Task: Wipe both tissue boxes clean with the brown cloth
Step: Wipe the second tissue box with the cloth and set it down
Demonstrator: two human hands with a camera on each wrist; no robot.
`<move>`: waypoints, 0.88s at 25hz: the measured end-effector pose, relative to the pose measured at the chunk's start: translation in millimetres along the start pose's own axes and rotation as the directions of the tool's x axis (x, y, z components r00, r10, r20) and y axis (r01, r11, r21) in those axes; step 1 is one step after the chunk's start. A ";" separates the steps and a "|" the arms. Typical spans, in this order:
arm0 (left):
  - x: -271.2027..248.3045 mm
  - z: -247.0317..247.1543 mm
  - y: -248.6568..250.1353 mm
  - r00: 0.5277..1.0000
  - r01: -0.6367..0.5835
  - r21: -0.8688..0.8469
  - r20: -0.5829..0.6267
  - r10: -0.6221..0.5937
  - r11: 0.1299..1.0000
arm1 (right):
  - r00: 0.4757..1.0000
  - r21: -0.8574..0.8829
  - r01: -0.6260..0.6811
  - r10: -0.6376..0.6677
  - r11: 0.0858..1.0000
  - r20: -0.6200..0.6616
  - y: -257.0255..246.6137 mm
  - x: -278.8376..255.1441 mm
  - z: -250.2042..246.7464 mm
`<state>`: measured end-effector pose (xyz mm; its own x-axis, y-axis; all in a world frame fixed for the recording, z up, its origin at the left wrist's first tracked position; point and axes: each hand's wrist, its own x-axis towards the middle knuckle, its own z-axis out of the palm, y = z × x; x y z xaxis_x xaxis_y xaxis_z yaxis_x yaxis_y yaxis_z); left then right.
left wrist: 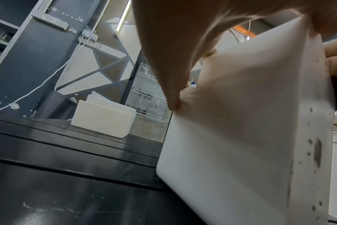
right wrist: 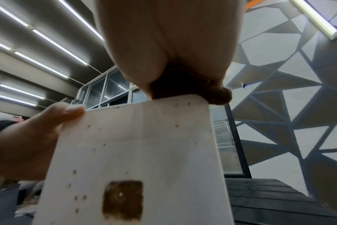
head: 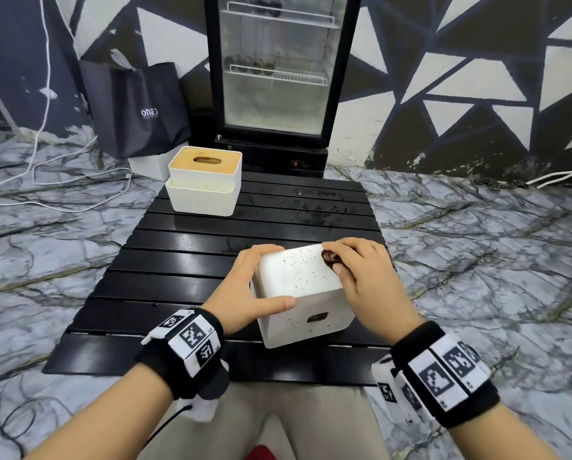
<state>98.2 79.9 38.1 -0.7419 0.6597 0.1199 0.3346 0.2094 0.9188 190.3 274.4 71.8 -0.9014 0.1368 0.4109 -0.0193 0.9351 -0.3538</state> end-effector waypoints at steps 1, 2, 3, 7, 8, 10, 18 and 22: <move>-0.1 0.0 0.2 1.000 -0.004 -0.003 -0.004 0.004 1.000 | 1.000 0.033 -0.017 0.017 0.999 0.016 3.1 0.7 -2.2; 0.0 0.4 0.1 1.000 -0.007 -0.001 -0.009 0.007 1.000 | 0.998 0.057 -0.047 0.045 0.997 0.034 6.0 4.4 -2.9; 0.2 1.0 0.0 1.000 -0.011 0.005 -0.016 0.011 1.000 | 0.996 0.057 -0.078 0.075 0.995 0.046 6.9 10.1 -2.6; 2.9 4.7 -0.1 0.999 -0.017 0.020 -0.051 0.018 1.000 | 0.994 -0.066 -0.100 0.102 0.993 0.028 -8.2 24.2 6.0; 3.5 4.9 -0.5 0.998 -0.017 0.020 -0.056 0.018 1.000 | 0.997 -0.071 -0.069 0.070 0.995 0.020 -12.4 21.7 7.2; 3.9 4.7 -1.3 0.998 -0.020 0.017 -0.062 0.021 1.000 | 1.000 -0.052 -0.001 0.002 0.999 0.015 -14.6 11.9 7.4; 15.8 1.0 -1.3 0.997 0.005 0.034 -0.076 -0.002 0.999 | 0.990 -0.035 -0.116 0.118 0.993 0.072 -1.8 39.9 5.2; 23.5 -1.7 -5.9 0.994 -0.005 0.013 -0.109 0.007 1.000 | 0.996 -0.054 -0.067 0.069 0.996 0.054 -9.0 46.9 14.4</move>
<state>77.9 92.9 36.2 -0.7985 0.5785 0.1663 0.3459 0.2148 0.9134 141.9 267.7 82.2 -0.9224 0.1838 0.3397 0.0640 0.9401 -0.3348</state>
